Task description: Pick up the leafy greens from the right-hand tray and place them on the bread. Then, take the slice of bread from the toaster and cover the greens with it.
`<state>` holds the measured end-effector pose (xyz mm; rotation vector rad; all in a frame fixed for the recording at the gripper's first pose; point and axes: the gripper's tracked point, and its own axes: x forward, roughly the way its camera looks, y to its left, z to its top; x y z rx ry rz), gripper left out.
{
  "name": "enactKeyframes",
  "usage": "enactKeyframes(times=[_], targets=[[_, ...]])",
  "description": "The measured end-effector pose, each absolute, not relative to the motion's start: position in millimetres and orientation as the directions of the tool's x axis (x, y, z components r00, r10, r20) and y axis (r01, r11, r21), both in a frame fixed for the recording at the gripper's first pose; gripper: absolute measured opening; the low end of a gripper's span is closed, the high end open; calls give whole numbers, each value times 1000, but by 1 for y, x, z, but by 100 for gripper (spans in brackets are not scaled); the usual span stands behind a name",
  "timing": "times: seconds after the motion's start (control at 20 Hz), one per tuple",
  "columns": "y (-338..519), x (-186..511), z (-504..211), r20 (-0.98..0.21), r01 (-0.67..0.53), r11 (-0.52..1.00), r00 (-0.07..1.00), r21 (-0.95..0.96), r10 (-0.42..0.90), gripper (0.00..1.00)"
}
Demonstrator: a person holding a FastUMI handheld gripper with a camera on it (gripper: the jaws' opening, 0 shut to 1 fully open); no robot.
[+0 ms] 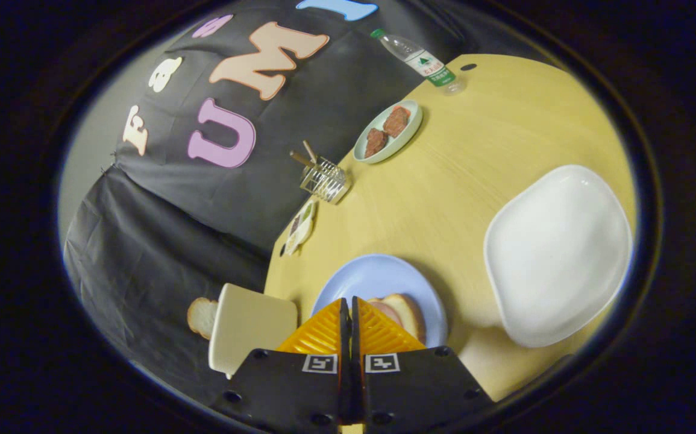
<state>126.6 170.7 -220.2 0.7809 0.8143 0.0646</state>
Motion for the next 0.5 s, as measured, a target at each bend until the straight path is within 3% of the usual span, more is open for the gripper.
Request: enactKeyframes(times=[0.5], targets=[[153,127,-236,-648,188,834,723,518,240,3]])
